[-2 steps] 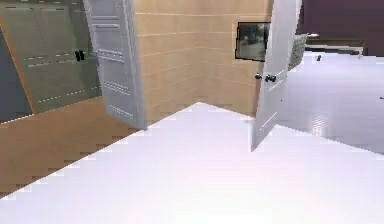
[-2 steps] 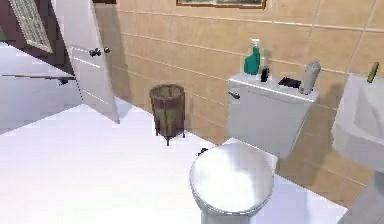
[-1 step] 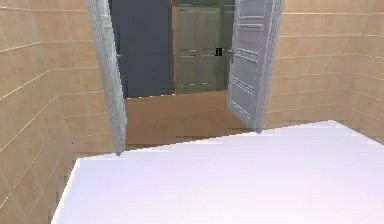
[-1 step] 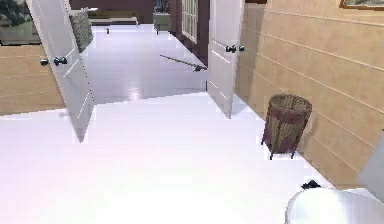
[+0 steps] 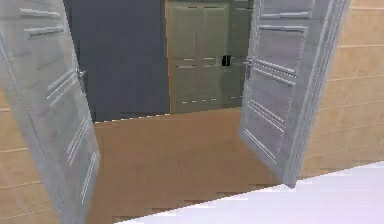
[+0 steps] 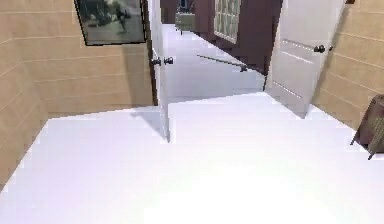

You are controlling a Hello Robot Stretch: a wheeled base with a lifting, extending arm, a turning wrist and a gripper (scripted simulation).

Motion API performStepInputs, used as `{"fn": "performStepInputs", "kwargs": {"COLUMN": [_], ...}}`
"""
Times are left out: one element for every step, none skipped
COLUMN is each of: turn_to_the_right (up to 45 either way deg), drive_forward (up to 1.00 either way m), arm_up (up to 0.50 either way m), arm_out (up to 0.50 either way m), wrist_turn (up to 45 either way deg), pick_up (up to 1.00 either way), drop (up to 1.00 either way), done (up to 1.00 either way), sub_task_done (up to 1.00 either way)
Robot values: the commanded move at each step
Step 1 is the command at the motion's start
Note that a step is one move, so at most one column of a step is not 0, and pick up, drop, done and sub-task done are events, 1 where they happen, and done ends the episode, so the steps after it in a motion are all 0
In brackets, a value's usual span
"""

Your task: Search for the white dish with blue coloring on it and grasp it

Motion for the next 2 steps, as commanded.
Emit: {"fn": "performStepInputs", "kwargs": {"turn_to_the_right": [0.0, -3.0], "drive_forward": [1.0, 0.0], "arm_up": [0.0, 0.0], "arm_out": [0.0, 0.0], "wrist_turn": [0.0, 0.0], "pick_up": [0.0, 0.0], "drop": [0.0, 0.0], "done": [0.0, 0.0], "sub_task_done": [0.0, 0.0]}}
